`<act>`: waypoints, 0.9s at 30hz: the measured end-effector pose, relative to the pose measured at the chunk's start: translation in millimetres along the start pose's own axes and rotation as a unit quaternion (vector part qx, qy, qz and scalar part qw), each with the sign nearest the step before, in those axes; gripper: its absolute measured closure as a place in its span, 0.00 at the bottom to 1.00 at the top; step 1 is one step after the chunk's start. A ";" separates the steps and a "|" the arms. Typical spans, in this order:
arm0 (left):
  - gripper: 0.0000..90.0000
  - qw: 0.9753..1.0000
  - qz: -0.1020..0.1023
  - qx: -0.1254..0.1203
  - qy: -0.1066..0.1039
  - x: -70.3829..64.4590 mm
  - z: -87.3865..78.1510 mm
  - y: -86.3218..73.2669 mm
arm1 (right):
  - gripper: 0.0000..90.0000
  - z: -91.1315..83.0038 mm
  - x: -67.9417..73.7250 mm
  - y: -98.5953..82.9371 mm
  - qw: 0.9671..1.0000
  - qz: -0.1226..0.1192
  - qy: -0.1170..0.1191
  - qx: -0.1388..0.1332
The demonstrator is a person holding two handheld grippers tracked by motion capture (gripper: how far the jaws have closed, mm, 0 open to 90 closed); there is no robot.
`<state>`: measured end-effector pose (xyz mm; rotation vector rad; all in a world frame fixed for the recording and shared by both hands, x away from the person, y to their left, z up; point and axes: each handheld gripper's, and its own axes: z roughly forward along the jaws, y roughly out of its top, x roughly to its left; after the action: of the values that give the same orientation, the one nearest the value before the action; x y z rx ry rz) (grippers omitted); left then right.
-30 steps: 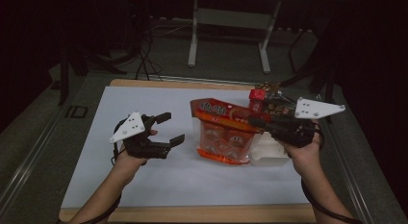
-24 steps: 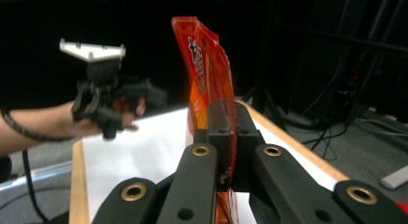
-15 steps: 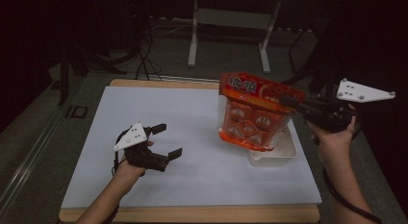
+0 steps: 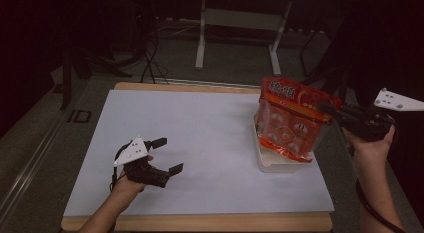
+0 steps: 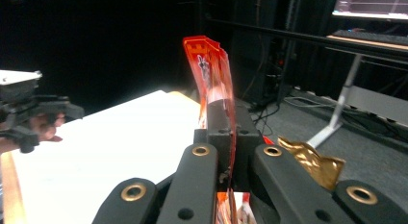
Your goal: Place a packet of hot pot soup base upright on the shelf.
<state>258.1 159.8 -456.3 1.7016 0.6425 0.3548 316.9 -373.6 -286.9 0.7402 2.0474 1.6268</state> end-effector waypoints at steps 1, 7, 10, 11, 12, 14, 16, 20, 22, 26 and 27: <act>0.02 1.000 -0.002 0.002 -0.001 -0.9 0.3 -3.3 | 1.00 0.3 -1.4 -1.3 1.000 0.001 -0.002 0.001; 0.02 1.000 0.011 0.016 0.006 -9.0 5.2 -23.5 | 1.00 10.1 -9.7 -10.1 1.000 0.008 -0.013 0.016; 0.02 1.000 0.008 0.026 0.006 -9.0 6.0 -32.0 | 1.00 13.4 -12.4 -13.3 1.000 0.010 -0.015 0.019; 0.02 1.000 0.006 0.027 0.007 -8.5 5.6 -34.0 | 1.00 14.5 -14.8 -15.9 1.000 0.016 -0.011 0.017; 0.02 1.000 0.006 0.025 0.009 -7.8 4.6 -36.4 | 1.00 14.8 -15.3 -16.9 1.000 0.017 -0.011 0.016; 0.02 1.000 0.003 0.022 0.015 -6.0 1.9 -39.3 | 1.00 15.9 -15.6 -19.0 1.000 0.017 -0.005 0.016; 0.02 1.000 -0.001 0.021 0.021 -4.7 -1.7 -40.3 | 1.00 16.4 -15.4 -19.4 1.000 0.017 -0.007 0.017; 0.02 0.999 0.003 0.028 0.024 -6.5 -5.6 -43.6 | 1.00 26.0 -15.2 -27.4 0.999 0.023 0.004 0.029; 0.02 0.999 0.009 0.034 0.025 -8.7 -6.6 -46.7 | 1.00 29.7 -16.0 -33.0 0.999 0.029 0.008 0.031; 0.02 0.999 0.006 0.042 0.025 -9.3 -8.4 -52.3 | 1.00 28.4 -17.8 -42.0 0.999 0.043 0.014 0.022; 0.02 0.999 0.004 0.041 0.025 -9.3 -8.6 -53.1 | 1.00 27.2 -18.2 -44.0 0.999 0.045 0.015 0.021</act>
<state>234.1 167.8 -504.7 1.7786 0.6941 0.3823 341.4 -372.5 -336.0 0.8392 2.1030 1.6570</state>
